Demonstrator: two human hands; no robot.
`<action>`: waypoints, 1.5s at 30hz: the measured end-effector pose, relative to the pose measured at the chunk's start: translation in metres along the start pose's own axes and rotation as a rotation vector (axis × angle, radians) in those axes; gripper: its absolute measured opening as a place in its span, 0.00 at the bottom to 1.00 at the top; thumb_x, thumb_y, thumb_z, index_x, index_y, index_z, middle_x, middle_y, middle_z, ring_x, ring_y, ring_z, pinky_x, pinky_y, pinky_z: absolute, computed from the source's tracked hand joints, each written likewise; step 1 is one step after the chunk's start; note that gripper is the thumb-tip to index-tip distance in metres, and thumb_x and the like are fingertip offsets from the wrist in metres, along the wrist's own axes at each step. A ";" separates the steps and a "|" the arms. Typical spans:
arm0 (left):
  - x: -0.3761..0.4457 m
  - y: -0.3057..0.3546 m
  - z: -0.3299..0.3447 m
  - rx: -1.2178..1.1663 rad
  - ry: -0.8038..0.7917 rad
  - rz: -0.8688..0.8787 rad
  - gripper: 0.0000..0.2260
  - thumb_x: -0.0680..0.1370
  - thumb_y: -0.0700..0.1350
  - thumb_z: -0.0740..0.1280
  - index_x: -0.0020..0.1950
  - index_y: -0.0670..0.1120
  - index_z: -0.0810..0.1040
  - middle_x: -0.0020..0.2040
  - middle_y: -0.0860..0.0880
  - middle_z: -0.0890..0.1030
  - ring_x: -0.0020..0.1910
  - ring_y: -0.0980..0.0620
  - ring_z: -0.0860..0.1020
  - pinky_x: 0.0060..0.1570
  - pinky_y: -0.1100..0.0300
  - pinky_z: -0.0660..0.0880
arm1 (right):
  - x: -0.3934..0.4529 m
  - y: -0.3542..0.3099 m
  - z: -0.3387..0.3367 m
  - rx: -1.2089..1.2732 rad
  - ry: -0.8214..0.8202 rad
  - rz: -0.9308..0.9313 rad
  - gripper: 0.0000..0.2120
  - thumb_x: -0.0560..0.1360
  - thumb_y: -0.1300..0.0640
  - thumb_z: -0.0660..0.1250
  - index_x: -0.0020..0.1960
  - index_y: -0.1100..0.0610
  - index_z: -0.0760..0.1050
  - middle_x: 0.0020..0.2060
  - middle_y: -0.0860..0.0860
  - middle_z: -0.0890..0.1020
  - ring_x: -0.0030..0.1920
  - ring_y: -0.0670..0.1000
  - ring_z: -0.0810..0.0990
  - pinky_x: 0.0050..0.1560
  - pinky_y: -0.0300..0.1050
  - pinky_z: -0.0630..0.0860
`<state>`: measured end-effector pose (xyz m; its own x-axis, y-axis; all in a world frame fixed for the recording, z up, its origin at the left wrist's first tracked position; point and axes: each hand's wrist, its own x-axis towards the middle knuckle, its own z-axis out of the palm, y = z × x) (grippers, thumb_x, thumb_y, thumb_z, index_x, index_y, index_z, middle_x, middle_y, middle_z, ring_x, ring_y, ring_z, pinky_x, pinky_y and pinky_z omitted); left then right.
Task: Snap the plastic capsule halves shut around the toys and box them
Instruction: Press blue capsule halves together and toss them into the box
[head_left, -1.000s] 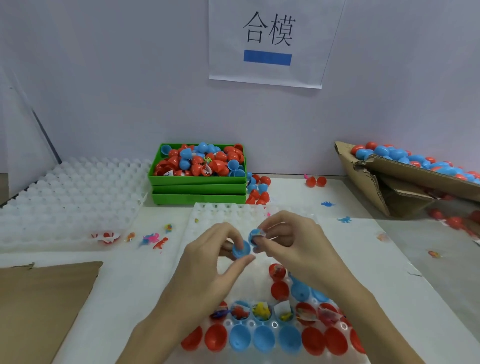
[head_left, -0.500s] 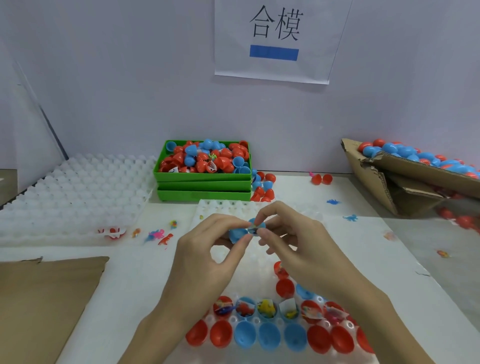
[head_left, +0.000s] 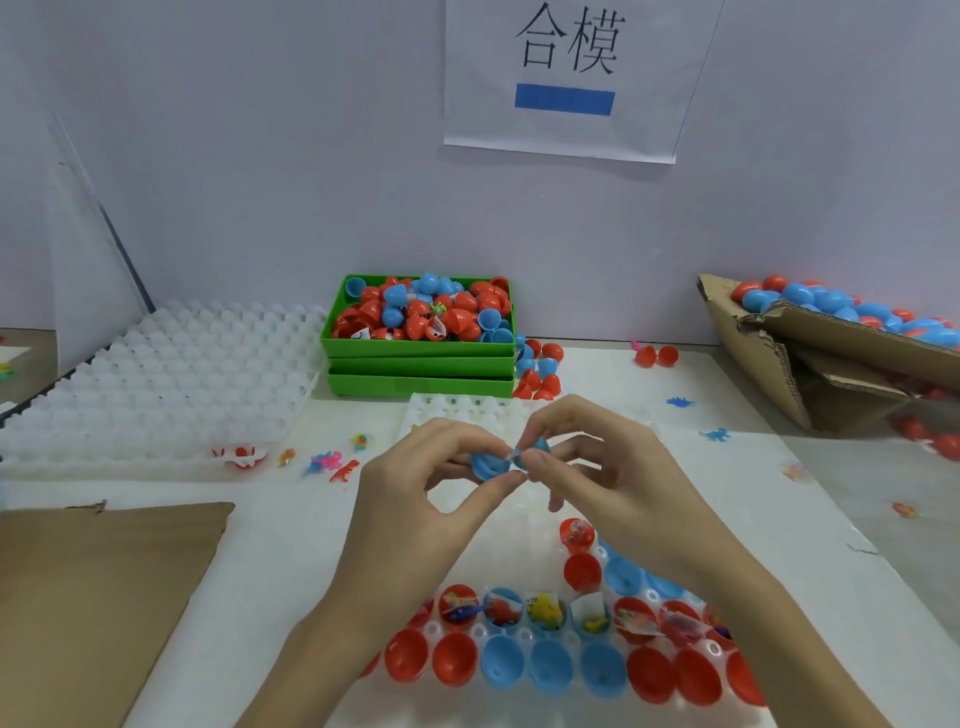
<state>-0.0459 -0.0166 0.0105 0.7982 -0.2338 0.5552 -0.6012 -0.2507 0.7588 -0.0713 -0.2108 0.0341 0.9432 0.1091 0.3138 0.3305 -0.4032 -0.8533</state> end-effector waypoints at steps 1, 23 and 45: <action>0.000 0.001 0.000 0.009 0.004 0.014 0.12 0.74 0.53 0.74 0.54 0.49 0.86 0.50 0.57 0.85 0.53 0.54 0.84 0.51 0.64 0.82 | 0.000 0.000 0.000 0.009 0.011 -0.001 0.04 0.78 0.55 0.73 0.52 0.49 0.82 0.49 0.48 0.83 0.44 0.51 0.85 0.41 0.44 0.84; -0.003 0.007 -0.001 -0.257 0.049 0.015 0.18 0.73 0.43 0.77 0.63 0.48 0.85 0.57 0.56 0.87 0.55 0.52 0.86 0.58 0.63 0.81 | -0.004 -0.009 0.006 -0.022 0.217 -0.198 0.15 0.75 0.52 0.73 0.60 0.55 0.80 0.48 0.42 0.85 0.52 0.48 0.85 0.51 0.40 0.83; 0.002 0.009 -0.013 -0.260 0.066 0.033 0.15 0.71 0.45 0.78 0.58 0.50 0.86 0.52 0.54 0.88 0.52 0.48 0.86 0.54 0.63 0.81 | -0.009 -0.018 0.027 0.345 0.246 -0.048 0.09 0.75 0.54 0.72 0.53 0.54 0.85 0.45 0.47 0.89 0.50 0.48 0.87 0.48 0.33 0.81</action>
<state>-0.0491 -0.0072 0.0226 0.7842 -0.1740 0.5957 -0.6038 0.0077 0.7971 -0.0850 -0.1801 0.0359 0.9042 -0.1166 0.4110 0.4052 -0.0704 -0.9115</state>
